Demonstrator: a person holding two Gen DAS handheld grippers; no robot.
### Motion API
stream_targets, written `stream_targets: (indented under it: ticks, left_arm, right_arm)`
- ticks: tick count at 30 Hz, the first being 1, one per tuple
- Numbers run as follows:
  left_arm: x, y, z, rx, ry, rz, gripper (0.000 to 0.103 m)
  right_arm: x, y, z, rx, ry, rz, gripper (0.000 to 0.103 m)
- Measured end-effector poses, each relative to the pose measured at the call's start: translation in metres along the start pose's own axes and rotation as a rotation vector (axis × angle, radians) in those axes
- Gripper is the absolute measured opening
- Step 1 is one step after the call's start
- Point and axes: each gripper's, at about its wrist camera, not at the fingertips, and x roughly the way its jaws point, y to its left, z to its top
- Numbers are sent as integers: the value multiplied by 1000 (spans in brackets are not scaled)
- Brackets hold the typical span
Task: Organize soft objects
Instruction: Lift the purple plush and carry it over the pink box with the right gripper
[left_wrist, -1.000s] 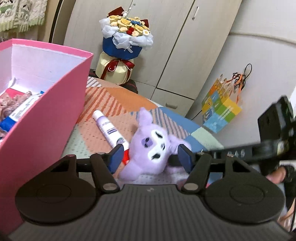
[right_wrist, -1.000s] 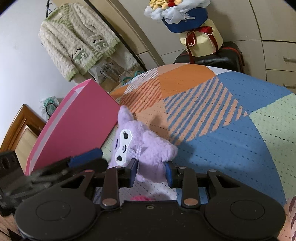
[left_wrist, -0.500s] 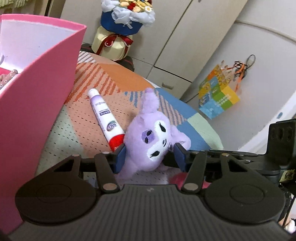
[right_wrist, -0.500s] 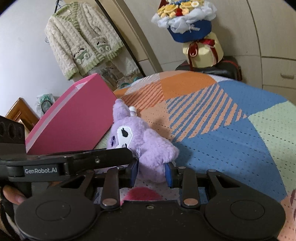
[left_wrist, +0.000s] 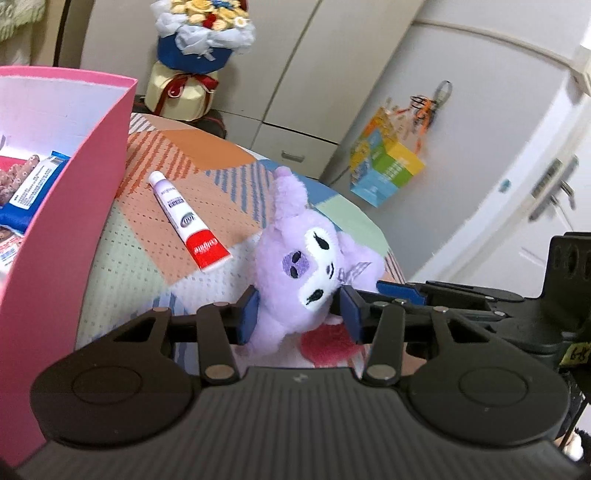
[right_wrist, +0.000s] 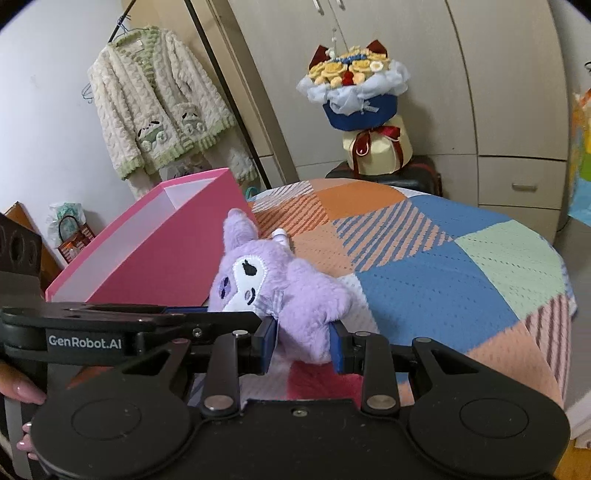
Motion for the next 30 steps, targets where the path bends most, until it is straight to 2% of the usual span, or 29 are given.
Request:
stream_targets:
  ticks: [7,13,20,26,30]
  left_arm:
    - [-32,0,-13,29,-15,-40,44]
    - [-57,4,-22,69,-13,-57,44]
    - [-93,22,-56,142,70,-110,44]
    - [-129,54,-81,168,170,-141,44]
    - [-159,73,-80,168,169,-135,44]
  right_arm:
    - [-27,38,-19,-87,-66,-65,35]
    - [-41,62,-26,-114,-90,-75,35]
    - [-58,99,-53,-84,-28,-60,35]
    - [-57,137,-76,-52,53,0,35]
    - [-55,169,-74,-75,83,54,35]
